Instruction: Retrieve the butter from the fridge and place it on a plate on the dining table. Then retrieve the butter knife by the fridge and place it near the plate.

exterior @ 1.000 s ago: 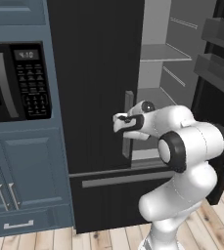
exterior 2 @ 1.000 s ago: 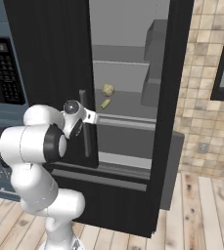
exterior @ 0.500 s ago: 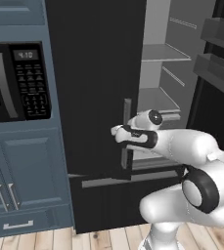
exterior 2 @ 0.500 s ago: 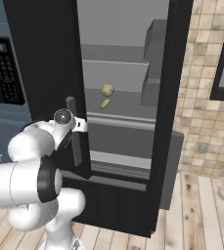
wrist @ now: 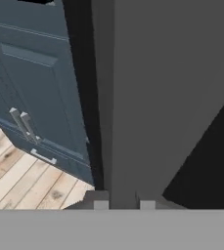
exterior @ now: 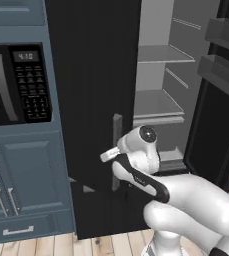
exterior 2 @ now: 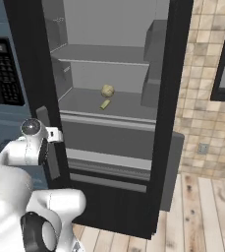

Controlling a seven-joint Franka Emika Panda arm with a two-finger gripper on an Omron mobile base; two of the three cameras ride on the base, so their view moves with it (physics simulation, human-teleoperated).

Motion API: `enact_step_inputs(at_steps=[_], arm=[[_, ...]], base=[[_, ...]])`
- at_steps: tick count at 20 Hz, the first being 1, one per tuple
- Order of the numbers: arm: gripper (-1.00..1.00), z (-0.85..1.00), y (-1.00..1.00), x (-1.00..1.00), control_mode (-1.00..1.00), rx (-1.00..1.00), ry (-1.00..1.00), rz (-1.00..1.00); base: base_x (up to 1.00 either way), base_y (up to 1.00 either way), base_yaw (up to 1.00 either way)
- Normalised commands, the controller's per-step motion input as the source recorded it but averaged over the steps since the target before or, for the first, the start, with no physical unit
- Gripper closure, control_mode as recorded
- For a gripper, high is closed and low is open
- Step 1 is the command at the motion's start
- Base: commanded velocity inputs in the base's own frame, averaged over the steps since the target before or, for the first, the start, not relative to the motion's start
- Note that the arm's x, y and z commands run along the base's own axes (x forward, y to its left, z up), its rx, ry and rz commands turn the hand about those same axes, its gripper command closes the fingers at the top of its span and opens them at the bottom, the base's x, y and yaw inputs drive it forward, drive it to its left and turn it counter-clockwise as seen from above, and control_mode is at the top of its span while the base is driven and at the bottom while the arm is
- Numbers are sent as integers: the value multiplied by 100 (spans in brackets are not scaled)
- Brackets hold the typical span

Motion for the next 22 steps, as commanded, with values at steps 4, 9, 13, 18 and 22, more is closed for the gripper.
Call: enact_step_inputs(at_steps=[4, 9, 13, 18, 22], arm=[[-100, 0, 95, -100, -100, -22, 12, 8], [-100, 41, 8, -66, -100, -9, 1, -2], [-100, 78, -93, -18, -100, 2, 5, -6], [-100, 80, -100, 0, -100, 13, 18, -6], [-100, 58, -93, 20, -100, 9, 25, -9]], base=[[0, 0, 0], [0, 0, 0], [0, 0, 0], [0, 0, 0], [0, 0, 0]])
